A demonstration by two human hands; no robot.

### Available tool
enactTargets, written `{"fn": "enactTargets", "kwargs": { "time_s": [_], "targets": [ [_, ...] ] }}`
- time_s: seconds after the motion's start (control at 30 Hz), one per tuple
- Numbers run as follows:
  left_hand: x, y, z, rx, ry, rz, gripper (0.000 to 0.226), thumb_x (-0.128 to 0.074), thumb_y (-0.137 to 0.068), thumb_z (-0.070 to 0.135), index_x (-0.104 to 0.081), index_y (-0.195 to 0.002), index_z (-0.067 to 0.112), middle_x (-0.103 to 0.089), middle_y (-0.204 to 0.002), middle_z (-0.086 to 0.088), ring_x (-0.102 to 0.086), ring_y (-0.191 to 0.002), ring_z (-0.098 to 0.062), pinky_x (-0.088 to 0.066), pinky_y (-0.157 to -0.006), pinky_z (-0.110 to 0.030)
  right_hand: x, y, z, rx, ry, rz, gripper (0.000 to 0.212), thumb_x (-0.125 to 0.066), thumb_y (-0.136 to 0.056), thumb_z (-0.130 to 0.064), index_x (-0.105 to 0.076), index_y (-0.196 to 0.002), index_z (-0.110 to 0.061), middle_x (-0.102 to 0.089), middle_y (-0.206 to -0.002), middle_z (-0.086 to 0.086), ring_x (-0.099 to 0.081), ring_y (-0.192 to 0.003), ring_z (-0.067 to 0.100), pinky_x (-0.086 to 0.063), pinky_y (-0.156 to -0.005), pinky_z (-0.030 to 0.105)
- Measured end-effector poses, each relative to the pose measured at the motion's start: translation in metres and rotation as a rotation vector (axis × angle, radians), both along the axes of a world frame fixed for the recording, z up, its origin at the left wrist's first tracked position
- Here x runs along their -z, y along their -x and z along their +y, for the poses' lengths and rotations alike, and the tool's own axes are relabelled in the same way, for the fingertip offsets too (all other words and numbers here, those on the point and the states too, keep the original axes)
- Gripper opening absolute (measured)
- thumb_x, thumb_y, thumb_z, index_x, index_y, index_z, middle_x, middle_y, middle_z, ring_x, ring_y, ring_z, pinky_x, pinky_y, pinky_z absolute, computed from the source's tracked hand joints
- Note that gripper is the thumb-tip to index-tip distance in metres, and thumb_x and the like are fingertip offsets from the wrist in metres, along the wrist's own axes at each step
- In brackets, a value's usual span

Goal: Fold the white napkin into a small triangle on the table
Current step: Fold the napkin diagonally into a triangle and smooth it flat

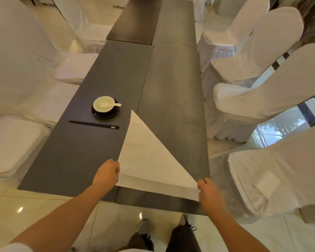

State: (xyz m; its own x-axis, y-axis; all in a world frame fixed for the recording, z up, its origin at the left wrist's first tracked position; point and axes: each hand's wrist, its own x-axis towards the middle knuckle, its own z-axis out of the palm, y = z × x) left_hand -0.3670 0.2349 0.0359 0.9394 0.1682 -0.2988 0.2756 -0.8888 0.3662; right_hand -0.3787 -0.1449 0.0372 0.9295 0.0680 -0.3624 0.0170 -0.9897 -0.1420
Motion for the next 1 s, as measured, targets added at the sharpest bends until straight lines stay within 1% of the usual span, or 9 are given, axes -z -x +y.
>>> {"fn": "enactTargets", "kwargs": {
  "time_s": [0.2,0.3,0.4,0.5,0.6,0.7,0.77,0.9,1.0],
  "targets": [
    [0.011,-0.001,-0.001,-0.033,-0.017,0.03,0.021,-0.051,-0.084,-0.001,-0.053,-0.069,0.014,-0.05,-0.079,-0.001,-0.052,-0.071,-0.02,-0.053,-0.069,-0.034,0.023,0.012,-0.01,-0.011,-0.008,0.034,0.012,-0.053,-0.094,-0.014,-0.052,-0.104,-0.02,-0.053,-0.107,0.001,-0.056,-0.089,0.018,-0.053,-0.08,0.029],
    [0.017,0.002,0.004,-0.089,-0.023,0.026,0.023,-0.055,-0.086,0.002,-0.051,-0.068,0.015,-0.049,-0.079,-0.002,-0.051,-0.07,-0.019,-0.051,-0.069,-0.032,0.038,0.018,-0.02,-0.023,0.006,0.063,0.017,-0.056,-0.094,-0.015,-0.052,-0.108,-0.023,-0.053,-0.109,-0.001,-0.056,-0.091,0.016,-0.053,-0.082,0.028],
    [0.024,0.007,0.009,-0.126,-0.038,0.031,0.022,-0.057,-0.088,0.007,-0.051,-0.069,0.016,-0.049,-0.08,-0.002,-0.05,-0.07,-0.017,-0.052,-0.071,-0.032,0.052,0.025,-0.03,-0.031,0.0,0.08,0.014,-0.052,-0.095,-0.015,-0.052,-0.106,-0.024,-0.054,-0.108,-0.002,-0.056,-0.09,0.015,-0.053,-0.081,0.028],
    [0.034,0.012,0.012,-0.131,-0.023,0.047,0.016,-0.061,-0.088,0.008,-0.056,-0.075,0.017,-0.051,-0.085,-0.001,-0.052,-0.076,-0.017,-0.05,-0.076,-0.029,0.062,0.03,-0.038,-0.026,-0.022,0.087,0.011,-0.046,-0.098,-0.017,-0.054,-0.103,-0.022,-0.056,-0.105,0.0,-0.056,-0.084,0.016,-0.053,-0.076,0.028],
    [0.042,0.019,0.01,-0.113,-0.017,0.095,0.01,-0.064,-0.089,0.014,-0.06,-0.083,0.021,-0.053,-0.094,0.002,-0.054,-0.084,-0.016,-0.05,-0.087,-0.029,0.064,0.032,-0.037,-0.011,-0.062,0.11,0.011,-0.05,-0.097,-0.02,-0.054,-0.107,-0.021,-0.055,-0.107,-0.002,-0.05,-0.079,0.012,-0.05,-0.077,0.024],
    [0.048,0.024,0.007,-0.111,-0.025,0.11,0.005,-0.063,-0.09,0.017,-0.062,-0.093,0.021,-0.051,-0.101,0.002,-0.052,-0.089,-0.016,-0.049,-0.093,-0.032,0.062,0.035,-0.026,0.023,-0.143,0.117,0.023,-0.056,-0.093,-0.024,-0.049,-0.115,-0.022,-0.054,-0.109,-0.003,-0.053,-0.082,0.011,-0.047,-0.074,0.02],
    [0.048,0.025,0.004,-0.125,-0.029,0.093,0.007,-0.061,-0.092,0.017,-0.061,-0.098,0.02,-0.051,-0.103,0.001,-0.051,-0.09,-0.016,-0.049,-0.095,-0.033,0.059,0.037,-0.02,0.054,-0.171,0.088,0.024,-0.055,-0.094,-0.028,-0.049,-0.116,-0.022,-0.055,-0.107,-0.002,-0.056,-0.082,0.012,-0.049,-0.073,0.02],
    [0.042,0.026,0.004,-0.113,-0.041,-0.01,0.007,-0.061,-0.091,0.015,-0.063,-0.098,0.018,-0.057,-0.099,0.0,-0.053,-0.084,-0.015,-0.051,-0.084,-0.029,0.056,0.038,-0.016,0.118,-0.149,0.027,0.014,-0.048,-0.099,-0.031,-0.052,-0.105,-0.02,-0.054,-0.096,-0.002,-0.054,-0.077,0.012,-0.045,-0.069,0.019],
    [0.035,0.026,0.008,-0.038,-0.094,-0.097,0.005,-0.065,-0.088,0.014,-0.063,-0.09,0.018,-0.058,-0.093,0.002,-0.053,-0.076,-0.015,-0.051,-0.072,-0.026,0.052,0.038,-0.018,0.146,-0.155,-0.015,0.012,-0.048,-0.099,-0.03,-0.054,-0.097,-0.019,-0.054,-0.095,-0.002,-0.056,-0.078,0.014,-0.051,-0.073,0.023]
  ]
}}
